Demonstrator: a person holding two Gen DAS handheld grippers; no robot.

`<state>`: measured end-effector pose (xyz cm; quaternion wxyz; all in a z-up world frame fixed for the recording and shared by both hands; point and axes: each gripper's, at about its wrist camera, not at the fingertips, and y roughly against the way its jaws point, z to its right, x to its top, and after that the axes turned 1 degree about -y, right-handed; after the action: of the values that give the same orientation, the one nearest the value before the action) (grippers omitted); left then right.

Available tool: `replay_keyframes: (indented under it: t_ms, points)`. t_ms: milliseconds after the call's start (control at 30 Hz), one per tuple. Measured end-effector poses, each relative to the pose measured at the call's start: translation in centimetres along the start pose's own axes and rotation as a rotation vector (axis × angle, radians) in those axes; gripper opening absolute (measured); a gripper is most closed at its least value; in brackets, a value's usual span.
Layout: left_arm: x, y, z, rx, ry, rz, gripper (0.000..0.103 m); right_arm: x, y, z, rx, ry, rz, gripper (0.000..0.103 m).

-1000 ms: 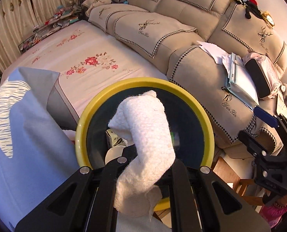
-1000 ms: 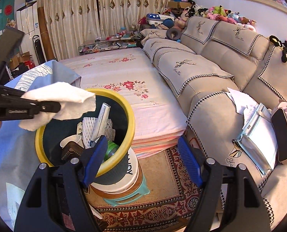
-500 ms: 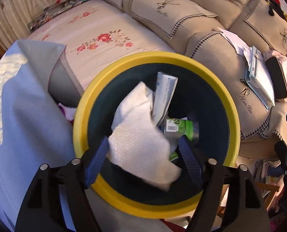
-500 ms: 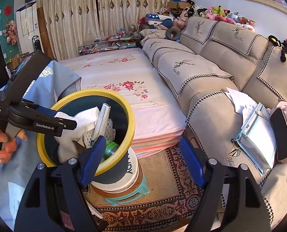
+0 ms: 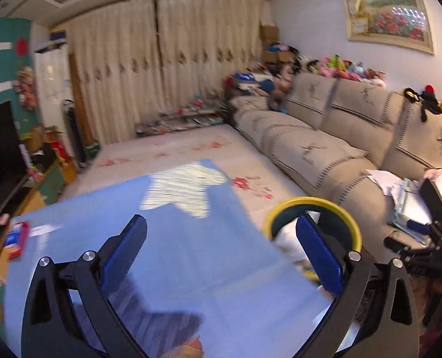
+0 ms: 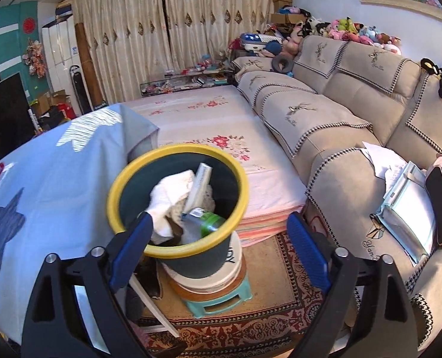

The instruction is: Collect trash

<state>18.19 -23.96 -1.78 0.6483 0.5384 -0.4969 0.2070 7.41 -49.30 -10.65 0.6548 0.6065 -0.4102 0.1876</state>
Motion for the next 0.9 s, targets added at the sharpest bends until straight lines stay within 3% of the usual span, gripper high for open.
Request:
replay_keyframes:
  t_ms: [133, 333, 467, 567, 900]
  points:
    - [-3.2, 6.7, -6.4, 0.124, 0.097, 0.038, 0.098, -0.6, 3.5, -3.1, 0.050, 0.033, 0.039, 0.096]
    - [-8.0, 15.1, -12.7, 0.234, 0.210, 0.059, 0.098, -1.3, 9.6, -7.8, 0.081, 0.097, 0.137, 0.096]
    - [-10.5, 19.8, -13.9, 0.321, 0.206, 0.088, 0.098, -1.5, 13.0, -9.9, 0.105, 0.130, 0.190, 0.096]
    - [-11.7, 22.7, -13.8, 0.328, 0.212, 0.117, 0.098, -1.5, 14.9, -10.8, 0.108, 0.142, 0.216, 0.096]
    - [-12.0, 24.7, -13.1, 0.330, 0.221, 0.126, 0.098, -0.9, 17.1, -12.1, 0.128, 0.132, 0.259, 0.096]
